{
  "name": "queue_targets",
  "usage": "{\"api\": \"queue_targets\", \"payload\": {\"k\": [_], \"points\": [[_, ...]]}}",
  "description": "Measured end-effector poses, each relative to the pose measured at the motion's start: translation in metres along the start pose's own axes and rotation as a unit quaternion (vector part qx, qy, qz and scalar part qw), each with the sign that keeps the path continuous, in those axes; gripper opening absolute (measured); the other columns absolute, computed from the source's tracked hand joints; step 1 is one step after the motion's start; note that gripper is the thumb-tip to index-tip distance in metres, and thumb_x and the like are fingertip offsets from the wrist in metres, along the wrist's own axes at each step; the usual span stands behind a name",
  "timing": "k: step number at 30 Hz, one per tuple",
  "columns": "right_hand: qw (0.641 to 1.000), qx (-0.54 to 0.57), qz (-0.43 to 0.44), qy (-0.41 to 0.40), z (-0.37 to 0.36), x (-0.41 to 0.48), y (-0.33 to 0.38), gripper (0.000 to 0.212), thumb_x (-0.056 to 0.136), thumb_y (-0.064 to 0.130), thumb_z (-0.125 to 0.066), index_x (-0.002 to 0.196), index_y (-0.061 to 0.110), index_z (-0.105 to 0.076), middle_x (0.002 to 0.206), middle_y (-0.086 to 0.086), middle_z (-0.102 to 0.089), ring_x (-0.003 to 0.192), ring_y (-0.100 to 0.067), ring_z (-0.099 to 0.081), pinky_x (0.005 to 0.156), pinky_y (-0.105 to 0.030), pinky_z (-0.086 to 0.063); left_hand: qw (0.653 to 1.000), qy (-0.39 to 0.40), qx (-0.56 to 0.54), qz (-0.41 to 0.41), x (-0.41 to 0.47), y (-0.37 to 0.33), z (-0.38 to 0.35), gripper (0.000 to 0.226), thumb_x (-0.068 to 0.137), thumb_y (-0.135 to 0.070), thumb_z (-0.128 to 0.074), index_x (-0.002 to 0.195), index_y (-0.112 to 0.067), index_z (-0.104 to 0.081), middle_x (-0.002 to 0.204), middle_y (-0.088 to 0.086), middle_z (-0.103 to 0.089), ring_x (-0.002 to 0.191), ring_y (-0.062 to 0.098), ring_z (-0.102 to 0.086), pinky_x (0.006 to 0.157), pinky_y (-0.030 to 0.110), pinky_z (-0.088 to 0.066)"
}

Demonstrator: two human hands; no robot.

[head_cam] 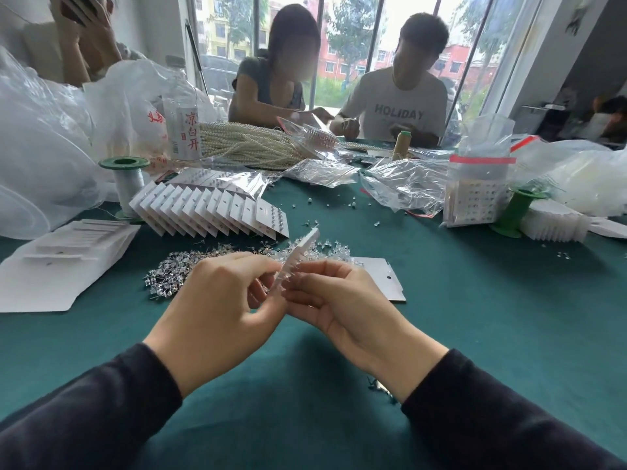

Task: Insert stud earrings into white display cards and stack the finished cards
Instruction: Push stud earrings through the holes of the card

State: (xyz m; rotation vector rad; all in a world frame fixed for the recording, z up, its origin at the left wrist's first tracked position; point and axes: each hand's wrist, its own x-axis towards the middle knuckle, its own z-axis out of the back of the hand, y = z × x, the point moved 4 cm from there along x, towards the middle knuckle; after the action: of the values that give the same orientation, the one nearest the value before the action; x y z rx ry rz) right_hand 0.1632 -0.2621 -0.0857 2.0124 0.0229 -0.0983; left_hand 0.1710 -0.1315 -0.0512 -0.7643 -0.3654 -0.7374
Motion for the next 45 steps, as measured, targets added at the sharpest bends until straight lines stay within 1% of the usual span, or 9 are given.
{"api": "queue_targets", "payload": {"k": [4,8,11,15,20,24,34,39,45], "points": [[0.999,-0.050,0.016,0.006,-0.002,-0.003,0.001,0.009,0.082,-0.009,-0.056,0.084,-0.001,-0.061,0.076,-0.014,-0.063,0.062,-0.018,-0.060,0.069,-0.030,-0.058,0.998,-0.046,-0.019,0.046,0.000,0.007,0.001,0.017,0.082,-0.032,-0.060,0.074,-0.023,-0.071,0.060,-0.010,-0.066,0.061,0.007,-0.060,0.055,0.018,-0.046],[0.994,-0.101,0.032,0.005,-0.006,-0.005,0.005,0.011,0.083,-0.006,-0.056,0.091,-0.001,-0.062,0.084,-0.014,-0.062,0.063,-0.016,-0.057,0.072,-0.030,-0.056,0.986,-0.049,-0.101,0.123,0.002,0.023,0.002,0.010,0.076,-0.032,-0.067,0.072,-0.025,-0.073,0.062,0.000,-0.071,0.061,0.019,-0.067,0.060,0.039,-0.056],[0.987,-0.152,0.053,-0.002,-0.004,-0.005,0.010,0.016,0.086,-0.006,-0.052,0.089,0.003,-0.064,0.083,-0.010,-0.065,0.064,-0.014,-0.059,0.073,-0.030,-0.055,0.924,-0.006,-0.312,0.221,0.001,0.031,-0.002,0.023,0.065,-0.036,-0.071,0.079,-0.019,-0.075,0.074,0.007,-0.074,0.068,0.016,-0.070,0.059,0.024,-0.057],[0.975,-0.206,0.084,-0.001,-0.002,-0.004,0.018,0.018,0.086,-0.003,-0.054,0.086,0.010,-0.066,0.078,-0.005,-0.067,0.064,-0.012,-0.062,0.071,-0.030,-0.055,0.839,-0.040,-0.425,0.338,-0.002,0.040,-0.010,0.009,0.079,-0.007,-0.064,0.083,0.000,-0.067,0.072,0.013,-0.072,0.059,0.016,-0.069,0.052,0.017,-0.055],[0.801,-0.529,0.257,-0.106,0.018,-0.001,0.054,0.013,0.080,0.007,-0.062,0.081,0.018,-0.066,0.069,0.005,-0.064,0.063,-0.011,-0.059,0.064,-0.025,-0.050,0.769,-0.069,-0.487,0.409,-0.003,0.048,-0.011,0.007,0.084,0.006,-0.055,0.088,0.011,-0.058,0.075,0.021,-0.069,0.057,0.022,-0.070,0.054,0.021,-0.057],[0.733,-0.643,0.212,-0.072,0.026,0.000,0.053,0.011,0.078,0.012,-0.062,0.075,0.020,-0.068,0.065,0.012,-0.060,0.061,0.001,-0.053,0.058,-0.009,-0.038,0.760,-0.070,-0.482,0.430,-0.004,0.052,-0.011,0.010,0.084,0.007,-0.055,0.093,0.012,-0.057,0.084,0.022,-0.067,0.056,0.024,-0.069,0.052,0.024,-0.057],[0.680,-0.712,0.174,0.004,0.011,0.003,0.027,0.010,0.076,0.028,-0.068,0.069,0.021,-0.065,0.064,0.012,-0.052,0.062,-0.002,-0.046,0.061,-0.003,-0.033,0.769,-0.021,-0.471,0.431,-0.005,0.045,-0.017,0.007,0.083,0.002,-0.058,0.087,0.007,-0.060,0.073,0.020,-0.069,0.052,0.022,-0.068,0.048,0.024,-0.056],[0.680,-0.707,0.193,-0.005,0.008,0.000,0.028,0.009,0.076,0.013,-0.059,0.072,0.018,-0.065,0.063,0.012,-0.052,0.060,-0.003,-0.047,0.059,-0.001,-0.032,0.776,0.006,-0.465,0.426,-0.005,0.045,-0.018,0.009,0.082,-0.006,-0.061,0.086,0.002,-0.064,0.066,0.014,-0.072,0.054,0.021,-0.069,0.047,0.021,-0.055],[0.749,-0.623,0.215,-0.069,0.010,-0.002,0.036,0.014,0.075,0.006,-0.059,0.074,0.017,-0.067,0.059,0.017,-0.052,0.057,0.004,-0.048,0.057,-0.003,-0.035,0.775,-0.002,-0.469,0.423,-0.005,0.046,-0.020,0.008,0.084,-0.002,-0.060,0.086,0.005,-0.061,0.062,0.013,-0.071,0.053,0.018,-0.068,0.045,0.019,-0.053]]}}
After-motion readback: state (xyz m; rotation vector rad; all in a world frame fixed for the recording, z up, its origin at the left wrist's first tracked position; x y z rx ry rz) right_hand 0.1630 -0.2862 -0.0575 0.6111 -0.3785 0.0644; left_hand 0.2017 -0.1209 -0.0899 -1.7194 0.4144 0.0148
